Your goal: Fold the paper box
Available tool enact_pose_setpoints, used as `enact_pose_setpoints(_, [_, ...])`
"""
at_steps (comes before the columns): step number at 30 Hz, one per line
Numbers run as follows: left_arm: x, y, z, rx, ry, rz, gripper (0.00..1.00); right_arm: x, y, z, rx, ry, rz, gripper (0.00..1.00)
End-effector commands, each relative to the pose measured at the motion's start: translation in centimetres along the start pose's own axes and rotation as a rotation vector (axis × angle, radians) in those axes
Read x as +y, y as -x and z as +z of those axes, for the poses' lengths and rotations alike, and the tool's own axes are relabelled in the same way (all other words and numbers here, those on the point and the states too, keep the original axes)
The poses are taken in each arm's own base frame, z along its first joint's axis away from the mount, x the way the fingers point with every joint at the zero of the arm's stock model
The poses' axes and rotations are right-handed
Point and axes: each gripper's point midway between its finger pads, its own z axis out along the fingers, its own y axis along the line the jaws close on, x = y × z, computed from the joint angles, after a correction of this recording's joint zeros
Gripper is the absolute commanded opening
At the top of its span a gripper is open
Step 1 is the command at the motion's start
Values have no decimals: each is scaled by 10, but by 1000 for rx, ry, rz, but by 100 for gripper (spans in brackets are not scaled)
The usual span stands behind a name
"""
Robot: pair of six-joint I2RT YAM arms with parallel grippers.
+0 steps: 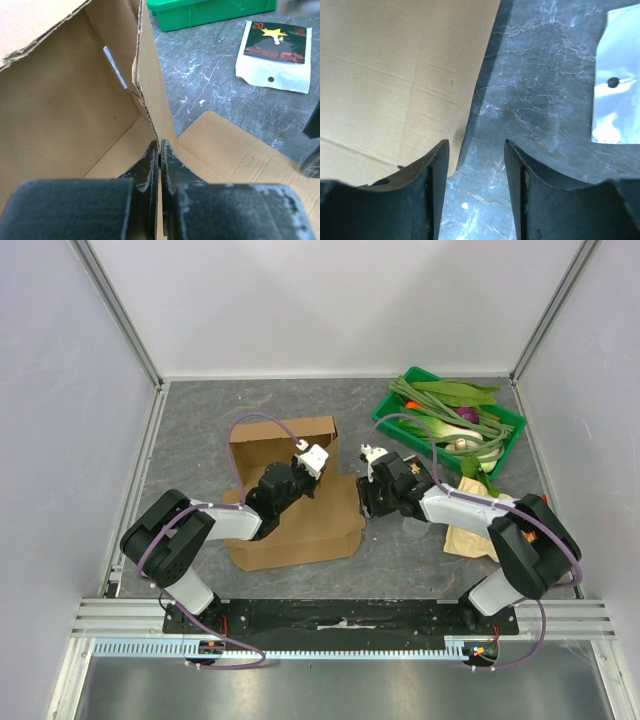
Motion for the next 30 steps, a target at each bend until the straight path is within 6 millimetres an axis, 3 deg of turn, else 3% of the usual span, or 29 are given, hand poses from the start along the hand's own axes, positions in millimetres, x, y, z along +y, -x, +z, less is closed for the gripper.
enact_pose_setpoints(1, [5, -4, 4, 24, -3, 32, 2, 5, 51, -42, -123, -10, -57, 60])
enact_pose_setpoints(4, [5, -4, 4, 28, -7, 33, 2, 6, 76, -58, -207, -21, -92, 75])
enact_pose_setpoints(7, [5, -3, 4, 26, -8, 30, 2, 8, 98, -61, -299, -20, -103, 80])
enact_pose_setpoints(8, [5, -2, 4, 24, -9, 30, 2, 13, 116, -62, -387, 0, -94, 82])
enact_pose_setpoints(11, [3, -3, 3, 28, -16, 25, 2, 29, 139, -61, -499, 77, -102, 83])
enact_pose_setpoints(16, [6, 0, 0, 28, -8, 2, 3, 38, 147, -37, -518, 118, -173, 83])
enact_pose_setpoints(30, [9, 1, -1, 37, -6, -70, 10, 47, 179, -1, -657, 126, -320, 81])
